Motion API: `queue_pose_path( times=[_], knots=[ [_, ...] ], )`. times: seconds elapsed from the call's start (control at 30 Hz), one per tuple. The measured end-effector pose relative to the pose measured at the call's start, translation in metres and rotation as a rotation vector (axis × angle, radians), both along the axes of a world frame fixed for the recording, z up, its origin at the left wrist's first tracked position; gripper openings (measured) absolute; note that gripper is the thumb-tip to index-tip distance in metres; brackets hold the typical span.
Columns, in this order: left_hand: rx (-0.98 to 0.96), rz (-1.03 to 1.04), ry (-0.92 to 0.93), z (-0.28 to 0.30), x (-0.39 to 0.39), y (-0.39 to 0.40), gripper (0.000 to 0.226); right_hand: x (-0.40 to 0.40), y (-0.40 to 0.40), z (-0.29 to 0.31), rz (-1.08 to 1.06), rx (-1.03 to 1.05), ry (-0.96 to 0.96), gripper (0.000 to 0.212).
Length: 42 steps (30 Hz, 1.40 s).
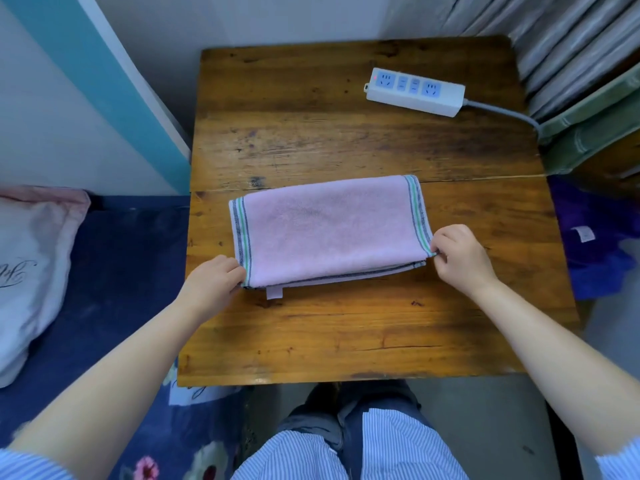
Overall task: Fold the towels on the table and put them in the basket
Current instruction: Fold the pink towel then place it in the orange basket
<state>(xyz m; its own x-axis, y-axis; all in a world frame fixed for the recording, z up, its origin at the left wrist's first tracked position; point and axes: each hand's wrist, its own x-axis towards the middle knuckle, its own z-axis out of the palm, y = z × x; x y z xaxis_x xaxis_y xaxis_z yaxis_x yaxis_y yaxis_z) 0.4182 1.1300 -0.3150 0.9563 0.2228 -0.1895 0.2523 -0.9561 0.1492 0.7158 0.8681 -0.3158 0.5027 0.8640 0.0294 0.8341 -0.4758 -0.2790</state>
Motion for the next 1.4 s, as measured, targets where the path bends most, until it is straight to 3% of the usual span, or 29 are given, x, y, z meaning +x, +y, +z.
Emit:
queue_pose_path(
  times=[0.23, 0.43, 0.57, 0.7, 0.8, 0.87, 0.97, 1.07, 1.17, 1.3, 1.4],
  knots=[
    [0.052, -0.041, 0.078, -0.01, -0.002, -0.001, 0.039, -0.008, -0.01, -0.01, 0.01, -0.01, -0.013, 0.017],
    [0.097, -0.073, 0.159, -0.021, 0.001, -0.005, 0.046, -0.009, -0.017, -0.023, 0.095, -0.149, -0.056, 0.025],
    [0.108, 0.034, 0.252, -0.018, 0.005, -0.005, 0.024, -0.013, -0.012, -0.014, 0.059, -0.209, -0.066, 0.021],
    [0.093, 0.13, 0.078, -0.013, 0.02, -0.004, 0.034, -0.018, 0.015, -0.006, 0.0, -0.069, -0.066, 0.01],
    [-0.014, 0.292, -0.117, -0.012, 0.057, -0.013, 0.027, -0.024, 0.059, -0.008, 0.072, -0.065, -0.07, 0.025],
    [-0.126, 0.44, -0.193, -0.016, 0.087, -0.02, 0.035, -0.033, 0.092, -0.013, 0.134, -0.156, -0.083, 0.039],
    [-0.26, 0.603, -0.059, -0.018, 0.123, -0.026, 0.049, -0.045, 0.133, -0.021, 0.174, -0.247, -0.098, 0.048],
    [-0.178, 0.589, 0.081, -0.031, 0.135, -0.029, 0.054, -0.046, 0.153, -0.025, 0.174, -0.329, -0.039, 0.069],
    [-0.18, 0.577, 0.061, -0.047, 0.133, -0.025, 0.085, -0.043, 0.158, -0.034, 0.169, -0.379, -0.025, 0.067],
    [-0.108, 0.557, 0.018, -0.051, 0.129, -0.013, 0.074, -0.03, 0.155, -0.044, 0.174, -0.395, -0.048, 0.057],
    [-0.117, 0.671, 0.124, -0.054, 0.118, 0.003, 0.068, -0.013, 0.147, -0.041, 0.071, -0.396, 0.019, 0.077]
  ],
)
